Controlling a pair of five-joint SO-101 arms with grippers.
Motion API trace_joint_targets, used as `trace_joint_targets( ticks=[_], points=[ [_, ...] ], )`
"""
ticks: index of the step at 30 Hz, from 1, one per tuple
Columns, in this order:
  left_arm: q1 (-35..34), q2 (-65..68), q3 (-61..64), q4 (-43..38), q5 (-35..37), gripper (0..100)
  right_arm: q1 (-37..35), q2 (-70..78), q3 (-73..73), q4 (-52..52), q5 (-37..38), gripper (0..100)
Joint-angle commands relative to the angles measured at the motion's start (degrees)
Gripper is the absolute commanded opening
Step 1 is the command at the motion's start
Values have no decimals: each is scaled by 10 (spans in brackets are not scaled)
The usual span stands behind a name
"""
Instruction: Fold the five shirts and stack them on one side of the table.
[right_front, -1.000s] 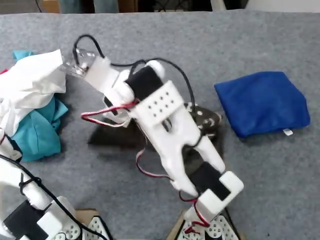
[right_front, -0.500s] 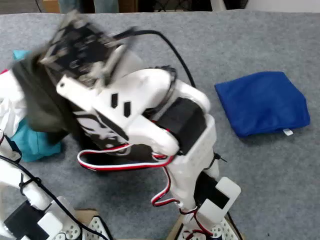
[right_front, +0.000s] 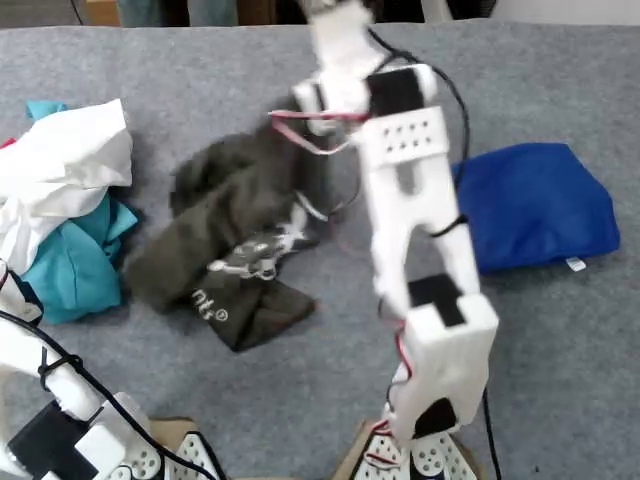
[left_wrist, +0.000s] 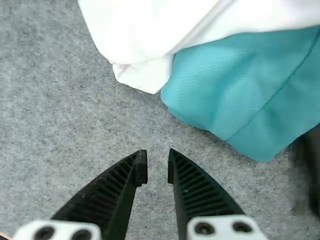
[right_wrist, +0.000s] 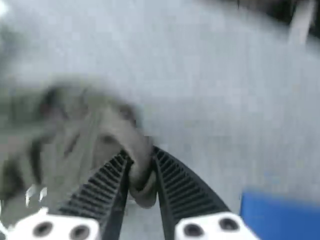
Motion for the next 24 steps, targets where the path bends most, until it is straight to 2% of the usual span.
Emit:
trace_joint_targets(
  ticks=[1, 4, 7, 15, 24],
  points=[
    [18, -16, -6, 0, -6, 98, 70, 33, 30, 40, -4, 15],
    [45, -18, -3, 0, -6, 98, 110, 72, 36, 113, -3, 15],
    [81, -19, -2, 0, -4, 98, 144, 97, 49, 179, 33, 15],
    [206, -16, -7, 22, -3, 98, 251, 25, 294, 178, 110, 15],
    [384, -18, -2, 20, -3, 95, 340, -177, 560, 178, 226, 15]
  ],
)
